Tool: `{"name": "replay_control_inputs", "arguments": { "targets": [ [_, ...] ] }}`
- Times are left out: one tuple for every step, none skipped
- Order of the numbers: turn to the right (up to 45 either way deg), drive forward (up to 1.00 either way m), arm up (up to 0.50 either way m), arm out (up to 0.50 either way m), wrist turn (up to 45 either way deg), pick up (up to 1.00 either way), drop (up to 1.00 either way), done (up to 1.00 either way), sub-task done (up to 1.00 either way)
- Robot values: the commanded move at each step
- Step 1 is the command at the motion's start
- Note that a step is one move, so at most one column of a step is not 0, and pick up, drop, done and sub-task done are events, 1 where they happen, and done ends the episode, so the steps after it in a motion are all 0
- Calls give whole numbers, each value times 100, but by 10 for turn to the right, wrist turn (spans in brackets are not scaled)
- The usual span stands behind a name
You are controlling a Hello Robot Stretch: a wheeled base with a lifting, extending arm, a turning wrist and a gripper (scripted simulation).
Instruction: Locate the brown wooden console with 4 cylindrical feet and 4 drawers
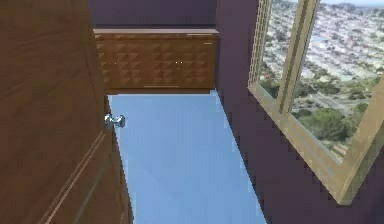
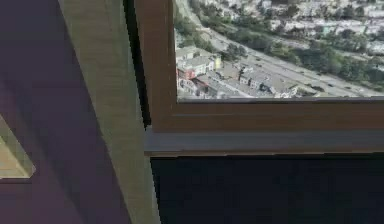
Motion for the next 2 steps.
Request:
{"name": "replay_control_inputs", "arguments": {
  "targets": [
    [0, 70, 0, 0, 0, 0, 0, 0, 0],
    [0, 75, 0, 0, 0, 0, 0, 0, 0]
  ]
}}
